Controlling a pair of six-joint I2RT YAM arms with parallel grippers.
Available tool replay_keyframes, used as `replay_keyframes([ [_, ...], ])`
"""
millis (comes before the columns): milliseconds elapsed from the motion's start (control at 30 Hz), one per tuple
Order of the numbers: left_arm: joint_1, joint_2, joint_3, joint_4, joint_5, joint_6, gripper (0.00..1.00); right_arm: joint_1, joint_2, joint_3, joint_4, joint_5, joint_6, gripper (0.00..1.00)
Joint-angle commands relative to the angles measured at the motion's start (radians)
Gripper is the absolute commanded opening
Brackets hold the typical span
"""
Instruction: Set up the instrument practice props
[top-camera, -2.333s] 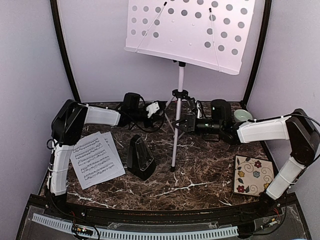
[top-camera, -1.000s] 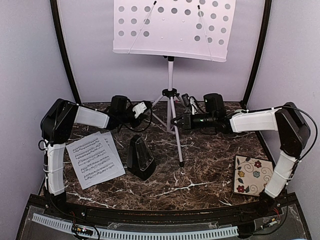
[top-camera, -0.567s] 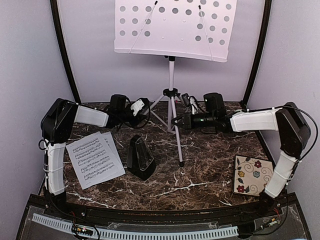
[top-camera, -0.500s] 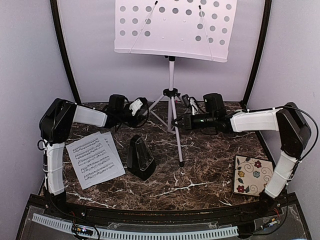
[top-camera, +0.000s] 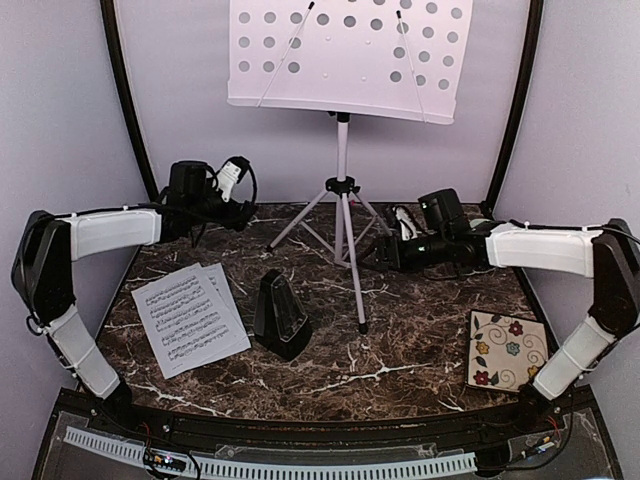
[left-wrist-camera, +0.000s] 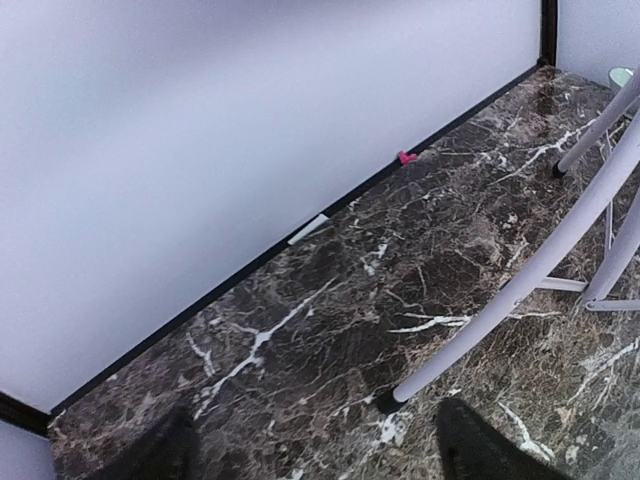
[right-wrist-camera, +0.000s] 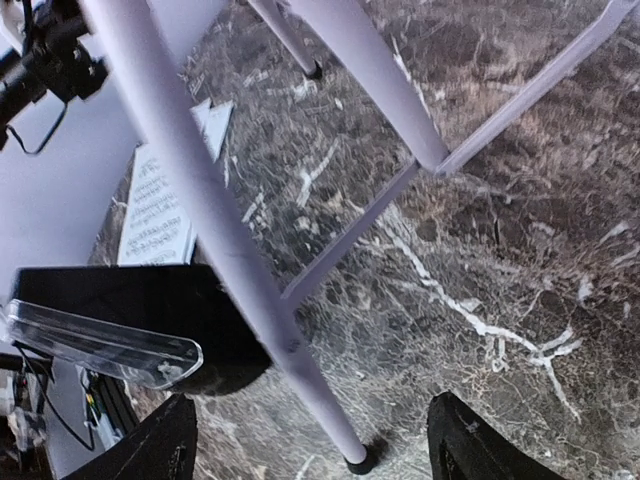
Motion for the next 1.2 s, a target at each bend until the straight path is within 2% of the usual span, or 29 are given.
replay_keyframes([
  [0, 0.007, -0.167, -0.038, -0.227, -0.105, -0.173, 0.95, 0.005, -0.144, -0.012, -0.018, 0.136, -0.003, 0.89],
  [67, 0.011, -0.237, -0.062, -0.294, -0.098, -0.286, 0.99, 0.005, -0.199, -0.025, -0.028, 0.203, -0.006, 0.98],
  [133, 0.023, -0.288, -0.065, -0.385, -0.102, -0.472, 0.99, 0.004, -0.252, -0.051, -0.023, 0.267, -0.006, 1.0],
  [200, 0.035, -0.303, -0.033, -0.533, -0.052, -0.575, 0.99, 0.002, -0.298, -0.083, -0.008, 0.311, -0.005, 1.0],
  [367, 0.036, -0.414, -0.07, -0.807, -0.07, -0.752, 0.99, -0.011, -0.368, -0.161, 0.059, 0.382, 0.07, 1.0],
  [433, 0.04, -0.501, -0.139, -0.883, -0.133, -0.805, 0.99, -0.015, -0.391, -0.202, 0.1, 0.352, 0.065, 1.0],
  [500, 0.068, -0.591, -0.197, -0.936, -0.111, -0.829, 0.99, -0.019, -0.397, -0.232, 0.131, 0.307, 0.053, 1.0],
  [600, 0.142, -0.662, -0.279, -0.981, -0.026, -0.854, 0.99, -0.019, -0.349, -0.206, 0.105, 0.233, 0.044, 1.0],
  [767, 0.31, -0.64, -0.35, -1.016, 0.068, -0.849, 0.98, -0.002, -0.26, -0.144, 0.043, 0.166, 0.052, 1.0],
  [867, 0.406, -0.62, -0.361, -0.984, 0.128, -0.824, 0.95, 0.015, -0.255, -0.123, 0.036, 0.133, 0.03, 1.0],
  [967, 0.442, -0.599, -0.376, -0.93, 0.151, -0.814, 0.94, 0.038, -0.248, -0.092, 0.012, 0.097, -0.002, 1.0],
  [1067, 0.534, -0.594, -0.435, -0.843, 0.238, -0.82, 0.92, 0.08, -0.223, -0.027, -0.054, 0.102, -0.043, 1.0],
  [1167, 0.601, -0.587, -0.465, -0.775, 0.26, -0.811, 0.9, 0.122, -0.201, 0.024, -0.1, 0.117, -0.063, 1.0],
])
